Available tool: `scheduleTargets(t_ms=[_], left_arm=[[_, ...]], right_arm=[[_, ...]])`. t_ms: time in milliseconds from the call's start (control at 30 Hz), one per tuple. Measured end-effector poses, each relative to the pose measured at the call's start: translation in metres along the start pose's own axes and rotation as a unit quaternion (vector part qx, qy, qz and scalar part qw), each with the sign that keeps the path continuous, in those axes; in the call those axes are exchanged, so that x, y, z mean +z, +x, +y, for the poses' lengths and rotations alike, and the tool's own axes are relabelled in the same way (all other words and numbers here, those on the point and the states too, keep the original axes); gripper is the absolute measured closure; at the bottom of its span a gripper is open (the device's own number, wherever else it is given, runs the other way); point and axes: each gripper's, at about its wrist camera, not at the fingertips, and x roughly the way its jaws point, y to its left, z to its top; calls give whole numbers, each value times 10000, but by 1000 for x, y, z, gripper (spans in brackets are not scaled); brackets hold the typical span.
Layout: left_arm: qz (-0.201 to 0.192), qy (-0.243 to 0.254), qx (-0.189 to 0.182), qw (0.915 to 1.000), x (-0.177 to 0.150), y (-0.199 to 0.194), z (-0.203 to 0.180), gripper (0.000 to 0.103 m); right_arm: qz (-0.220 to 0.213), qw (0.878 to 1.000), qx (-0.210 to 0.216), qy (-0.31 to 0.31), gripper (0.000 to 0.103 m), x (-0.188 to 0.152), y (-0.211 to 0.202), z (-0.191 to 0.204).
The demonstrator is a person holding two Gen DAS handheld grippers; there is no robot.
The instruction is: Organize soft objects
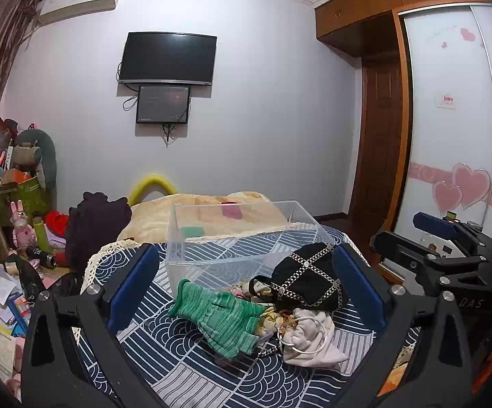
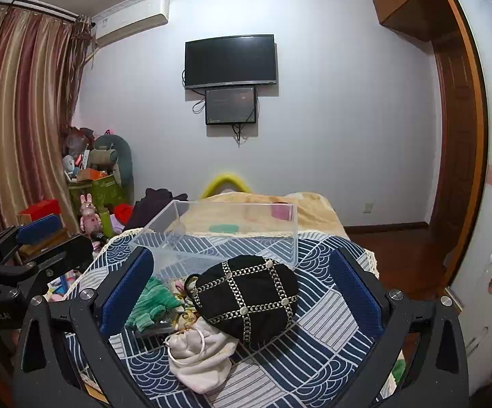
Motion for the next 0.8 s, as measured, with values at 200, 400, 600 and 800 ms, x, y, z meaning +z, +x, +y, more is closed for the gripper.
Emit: scheduleTargets(t_ms=[200,400,600,800], left_arm=[[5,14,-7,10000,0,-1,-1,0],[-27,75,-5,10000,-1,-2,-4,0],[-30,71,-8,10000,-2,-3,-5,0],[-26,77,-16,10000,-2,-3,-5,0]], right_arm=[[-15,10000,-1,-10,0,1,-1,1],[-25,10000,-8,-5,0,-1,-1,2],[-26,10000,9,-1,0,-1,-1,1],[-25,10000,5,1,0,-1,-1,1]])
